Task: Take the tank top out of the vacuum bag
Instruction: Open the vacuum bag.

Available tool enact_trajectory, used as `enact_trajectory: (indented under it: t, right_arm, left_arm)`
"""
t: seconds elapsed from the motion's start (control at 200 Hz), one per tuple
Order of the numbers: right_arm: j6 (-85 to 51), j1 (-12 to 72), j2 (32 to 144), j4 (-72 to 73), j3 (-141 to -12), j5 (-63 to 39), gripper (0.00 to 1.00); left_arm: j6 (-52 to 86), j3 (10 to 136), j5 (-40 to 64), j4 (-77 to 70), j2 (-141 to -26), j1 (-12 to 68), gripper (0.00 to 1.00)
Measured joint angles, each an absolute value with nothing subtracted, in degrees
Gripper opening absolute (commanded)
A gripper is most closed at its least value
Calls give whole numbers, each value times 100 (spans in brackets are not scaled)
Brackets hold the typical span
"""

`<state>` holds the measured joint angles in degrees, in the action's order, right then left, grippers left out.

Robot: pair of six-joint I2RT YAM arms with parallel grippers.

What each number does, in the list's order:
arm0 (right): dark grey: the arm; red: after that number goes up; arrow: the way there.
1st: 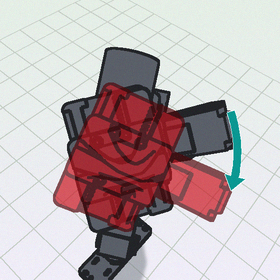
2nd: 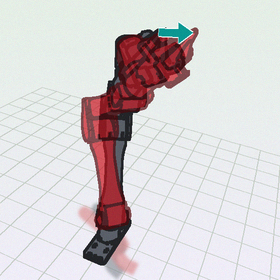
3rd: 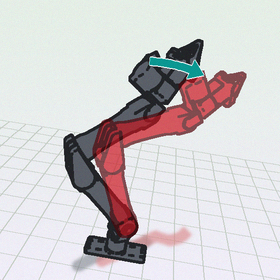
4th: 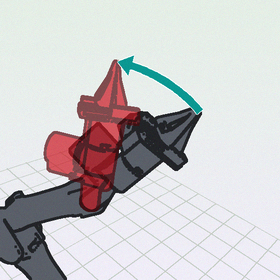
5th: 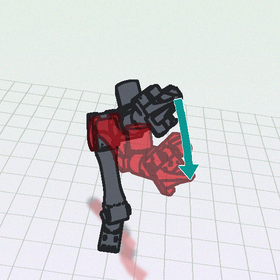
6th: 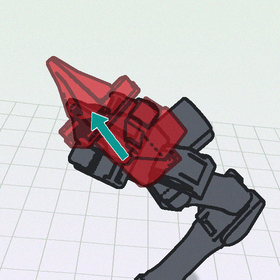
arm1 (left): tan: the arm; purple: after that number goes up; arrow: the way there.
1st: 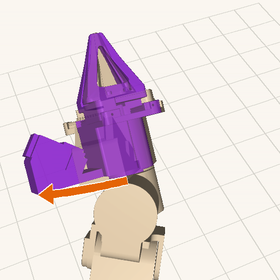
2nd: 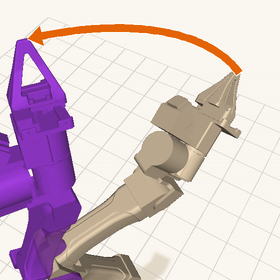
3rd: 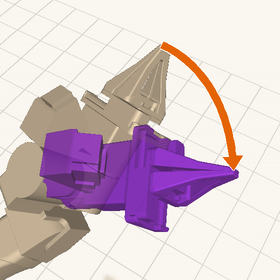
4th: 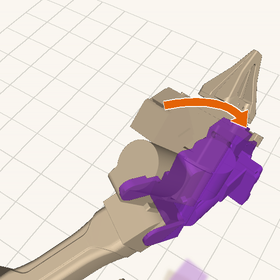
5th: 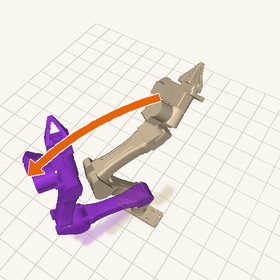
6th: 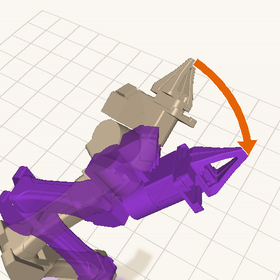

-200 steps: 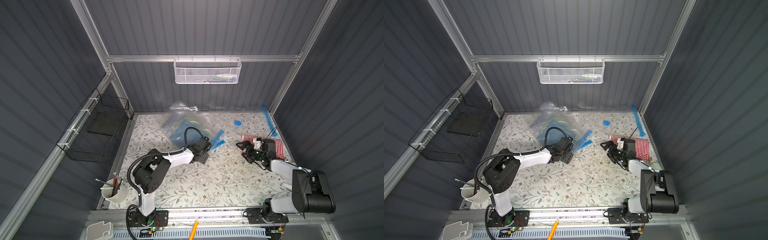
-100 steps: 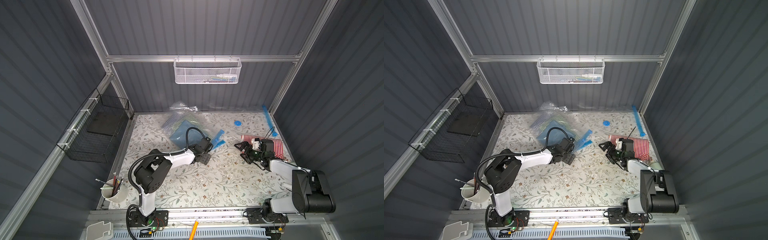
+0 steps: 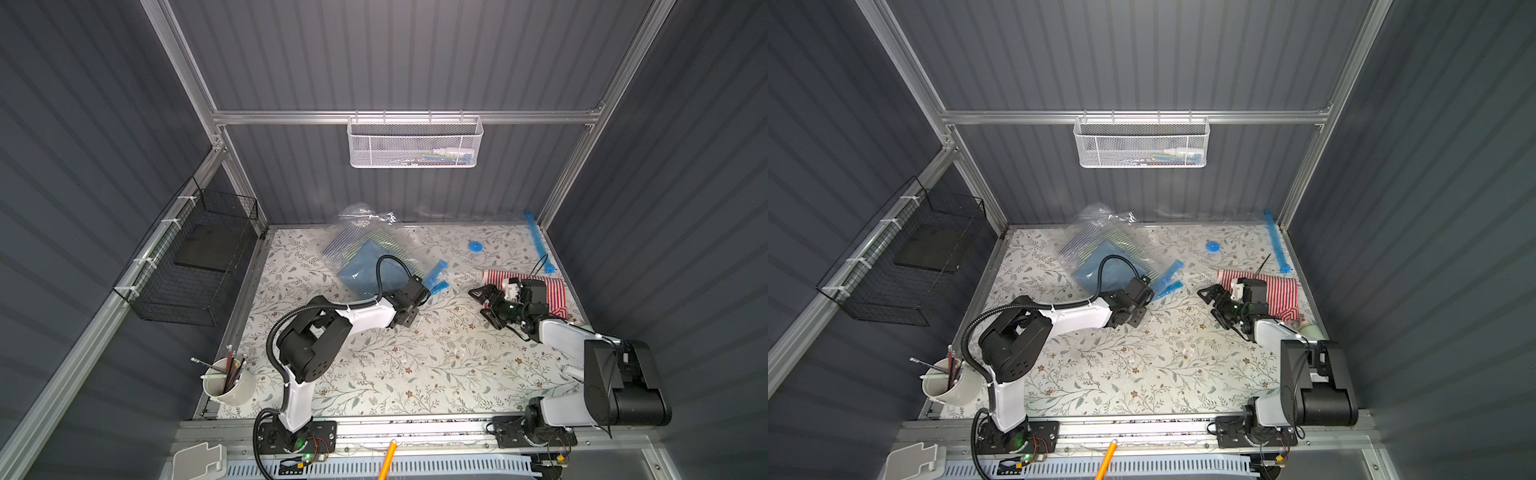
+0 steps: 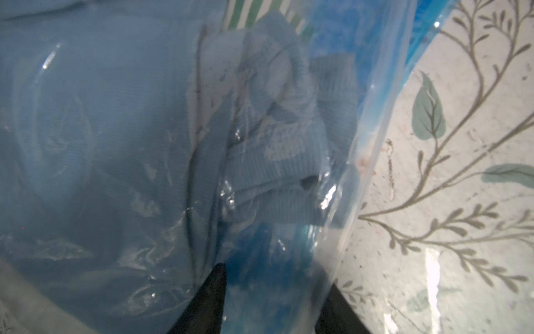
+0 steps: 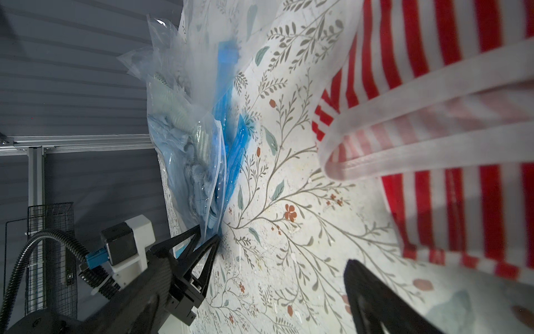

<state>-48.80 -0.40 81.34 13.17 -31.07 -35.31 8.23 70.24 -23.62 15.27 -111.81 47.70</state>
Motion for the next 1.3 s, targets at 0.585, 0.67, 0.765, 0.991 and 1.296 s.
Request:
enact_trajectory:
  t: [0.585, 0.67, 0.765, 0.991, 1.296]
  right_arm:
    - [-4864, 342, 8132, 1116, -3197, -3402, 92]
    - [-4864, 353, 8132, 1107, -3197, -3387, 91]
    - [-4864, 401, 8132, 1109, -3197, -3365, 87]
    - [-4960, 655, 8134, 1177, -3256, -3363, 86]
    - [-5352, 1238, 8141, 1623, -3260, -3205, 76]
  left_arm:
    - [998, 7024, -2338, 1610, -10866, 4768, 19]
    - [1061, 7024, -2349, 1653, -10873, 4764, 0]
    - [1072, 7024, -2364, 1695, -10877, 4764, 0]
    - [1203, 7024, -2355, 1721, -10877, 4764, 0]
    - [1872, 7024, -1896, 1710, -10637, 4764, 0]
